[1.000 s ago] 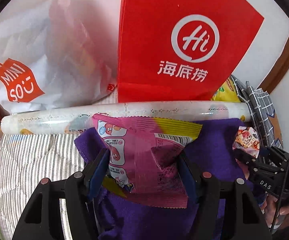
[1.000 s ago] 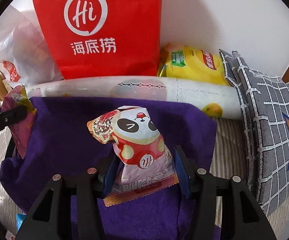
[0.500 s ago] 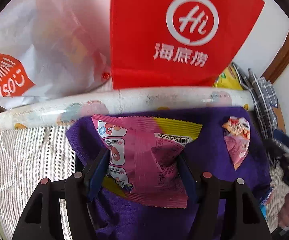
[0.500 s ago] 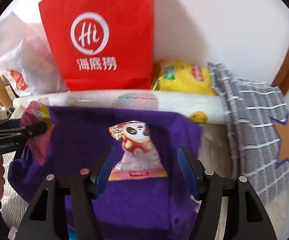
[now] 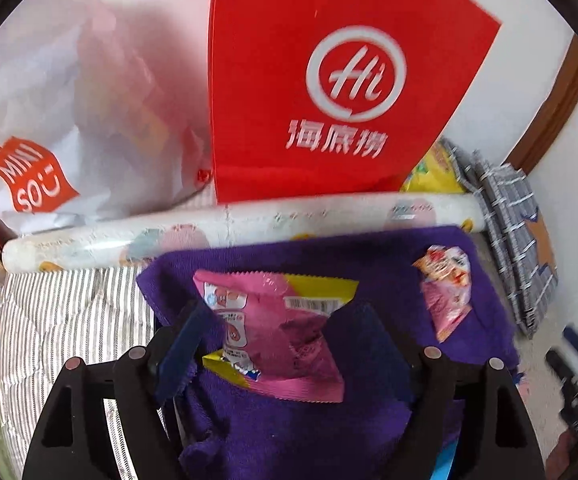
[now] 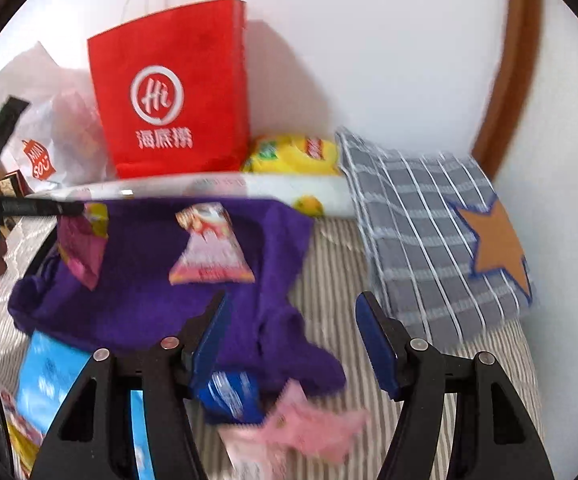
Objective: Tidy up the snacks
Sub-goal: 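Carry pink bag onto purple towel with left tool while right tool drops panda bag, then grasp yellow chip bag with left tool while right tool grasps pink peach candy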
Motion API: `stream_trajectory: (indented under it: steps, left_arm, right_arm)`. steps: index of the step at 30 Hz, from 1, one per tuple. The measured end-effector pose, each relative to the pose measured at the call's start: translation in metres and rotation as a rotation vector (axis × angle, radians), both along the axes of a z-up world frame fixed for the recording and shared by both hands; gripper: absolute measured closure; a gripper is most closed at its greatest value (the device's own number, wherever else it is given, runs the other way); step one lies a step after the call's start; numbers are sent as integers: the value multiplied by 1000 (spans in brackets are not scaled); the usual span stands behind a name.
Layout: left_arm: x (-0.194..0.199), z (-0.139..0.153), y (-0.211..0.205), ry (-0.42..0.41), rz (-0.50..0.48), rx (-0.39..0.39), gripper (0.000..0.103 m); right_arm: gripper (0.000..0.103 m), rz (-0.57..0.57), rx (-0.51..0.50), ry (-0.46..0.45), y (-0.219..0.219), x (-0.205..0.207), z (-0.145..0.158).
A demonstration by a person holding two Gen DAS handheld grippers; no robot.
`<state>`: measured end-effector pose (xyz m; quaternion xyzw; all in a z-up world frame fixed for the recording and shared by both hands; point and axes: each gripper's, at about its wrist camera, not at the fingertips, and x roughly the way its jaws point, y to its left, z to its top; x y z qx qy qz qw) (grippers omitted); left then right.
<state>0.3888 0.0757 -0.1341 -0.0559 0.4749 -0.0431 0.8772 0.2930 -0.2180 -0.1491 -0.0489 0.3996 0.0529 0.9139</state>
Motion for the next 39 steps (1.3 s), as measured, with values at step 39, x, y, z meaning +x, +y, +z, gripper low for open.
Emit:
stream_trajectory:
  steps: [39]
  left_arm:
    - [-125, 50, -21, -93, -68, 15, 24]
  right_arm:
    - [51, 236, -97, 79, -21, -32, -67]
